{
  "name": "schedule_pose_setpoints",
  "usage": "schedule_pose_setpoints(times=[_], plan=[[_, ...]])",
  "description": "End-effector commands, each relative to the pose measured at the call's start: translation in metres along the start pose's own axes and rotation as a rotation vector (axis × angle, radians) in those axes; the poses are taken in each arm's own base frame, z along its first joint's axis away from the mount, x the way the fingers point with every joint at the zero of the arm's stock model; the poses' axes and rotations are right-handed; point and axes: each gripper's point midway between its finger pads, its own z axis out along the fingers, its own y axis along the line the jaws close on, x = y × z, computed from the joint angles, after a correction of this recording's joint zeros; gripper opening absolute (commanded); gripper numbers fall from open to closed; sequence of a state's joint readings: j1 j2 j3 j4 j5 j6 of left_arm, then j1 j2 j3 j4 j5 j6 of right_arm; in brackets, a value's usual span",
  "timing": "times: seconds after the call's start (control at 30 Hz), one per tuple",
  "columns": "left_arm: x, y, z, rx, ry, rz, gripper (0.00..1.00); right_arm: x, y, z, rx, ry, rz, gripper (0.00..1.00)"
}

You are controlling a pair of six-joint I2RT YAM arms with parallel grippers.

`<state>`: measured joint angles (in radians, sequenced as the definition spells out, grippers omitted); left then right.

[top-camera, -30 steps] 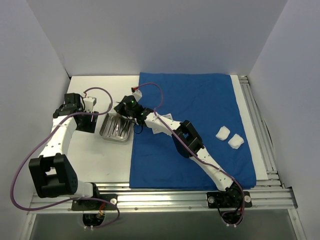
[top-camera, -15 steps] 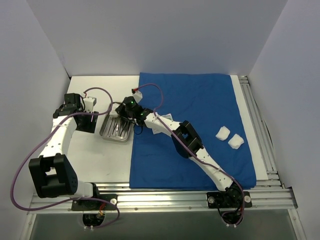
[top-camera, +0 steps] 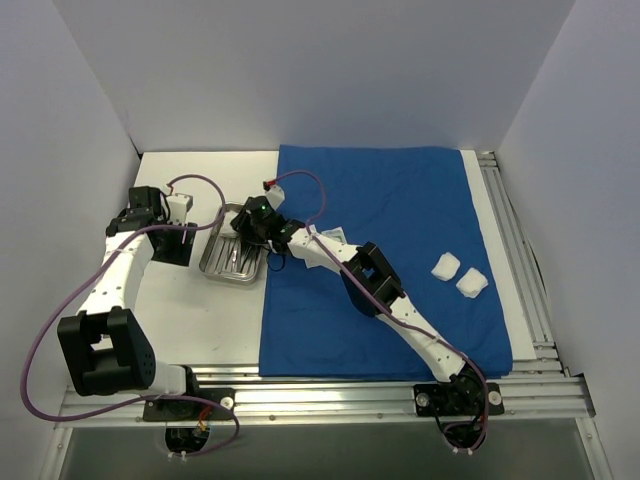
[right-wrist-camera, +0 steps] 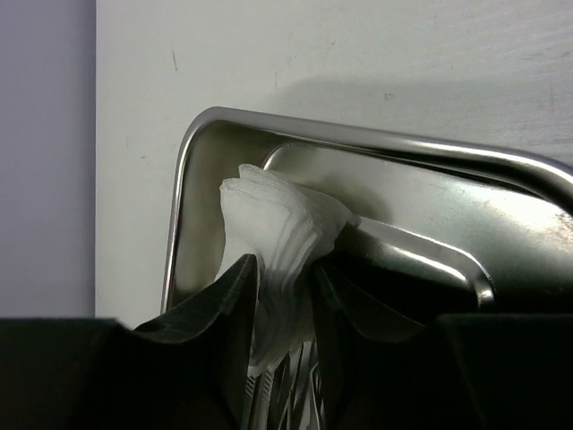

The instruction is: Prepare the surgical pack

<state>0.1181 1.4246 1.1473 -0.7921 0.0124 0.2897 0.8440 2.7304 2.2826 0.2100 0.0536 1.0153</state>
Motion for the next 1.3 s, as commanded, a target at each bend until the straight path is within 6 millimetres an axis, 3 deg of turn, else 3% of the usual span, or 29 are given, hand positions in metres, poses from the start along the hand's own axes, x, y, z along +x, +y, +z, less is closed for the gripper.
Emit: schedule_pose_setpoints(times=[0.0, 0.27, 0.47, 0.67, 0.77, 0.8, 0.87, 0.9, 0.93, 0.97, 1.0, 1.03, 1.07, 1.1, 1.17, 1.2, 1.27], plan=[[-0.012, 0.004, -0.006, -0.011, -0.055, -0.013, 0.72, -0.024, 0.022, -0.005, -0.019, -0.073, -0.034, 0.30], [-0.013, 0.003, -0.009, -0.009, -0.062, -0.012, 0.72, -0.044, 0.043, -0.020, -0.033, -0.112, -0.081, 0.47], [-0.013, 0.003, -0.009, -0.008, -0.064, -0.012, 0.72, -0.059, 0.058, -0.033, -0.040, -0.139, -0.128, 0.51], [-0.014, 0.003, -0.011, -0.004, -0.068, -0.013, 0.72, -0.074, 0.091, -0.054, -0.104, -0.138, -0.176, 0.53], [-0.015, 0.003, -0.012, -0.010, -0.071, -0.011, 0.72, -0.084, 0.109, -0.073, -0.143, -0.125, -0.195, 0.53], [-0.015, 0.005, -0.014, -0.019, -0.075, -0.013, 0.71, -0.094, 0.123, -0.088, -0.170, -0.130, -0.220, 0.53], [-0.017, 0.006, -0.019, -0.030, -0.092, -0.015, 0.71, -0.098, 0.111, -0.099, -0.143, -0.101, -0.251, 0.53], [-0.021, 0.008, -0.026, -0.038, -0.120, -0.014, 0.71, -0.115, 0.123, -0.122, -0.167, -0.112, -0.269, 0.53], [-0.022, 0.007, -0.029, -0.037, -0.130, -0.009, 0.71, -0.115, 0.117, -0.131, -0.167, -0.077, -0.280, 0.53], [-0.025, 0.008, -0.034, -0.038, -0.141, -0.009, 0.71, -0.114, 0.079, -0.131, -0.095, -0.035, -0.286, 0.52], [-0.026, 0.007, -0.034, -0.029, -0.137, -0.008, 0.71, -0.133, 0.085, -0.160, -0.104, -0.051, -0.300, 0.52], [-0.025, 0.006, -0.033, -0.024, -0.129, -0.007, 0.71, -0.135, 0.066, -0.170, -0.059, -0.029, -0.304, 0.52], [-0.025, 0.006, -0.031, -0.022, -0.124, -0.008, 0.71, -0.121, 0.021, -0.177, 0.029, 0.024, -0.308, 0.51], [-0.026, 0.006, -0.030, -0.020, -0.123, -0.007, 0.71, -0.152, 0.017, -0.207, 0.039, -0.028, -0.300, 0.51], [-0.026, 0.006, -0.028, -0.018, -0.121, -0.008, 0.71, -0.161, -0.030, -0.237, 0.151, -0.025, -0.282, 0.51], [-0.025, 0.005, -0.026, -0.011, -0.119, -0.006, 0.71, -0.174, -0.070, -0.265, 0.224, -0.042, -0.246, 0.51], [-0.024, 0.003, -0.024, -0.004, -0.114, -0.005, 0.71, -0.183, -0.117, -0.296, 0.319, -0.043, -0.189, 0.50]])
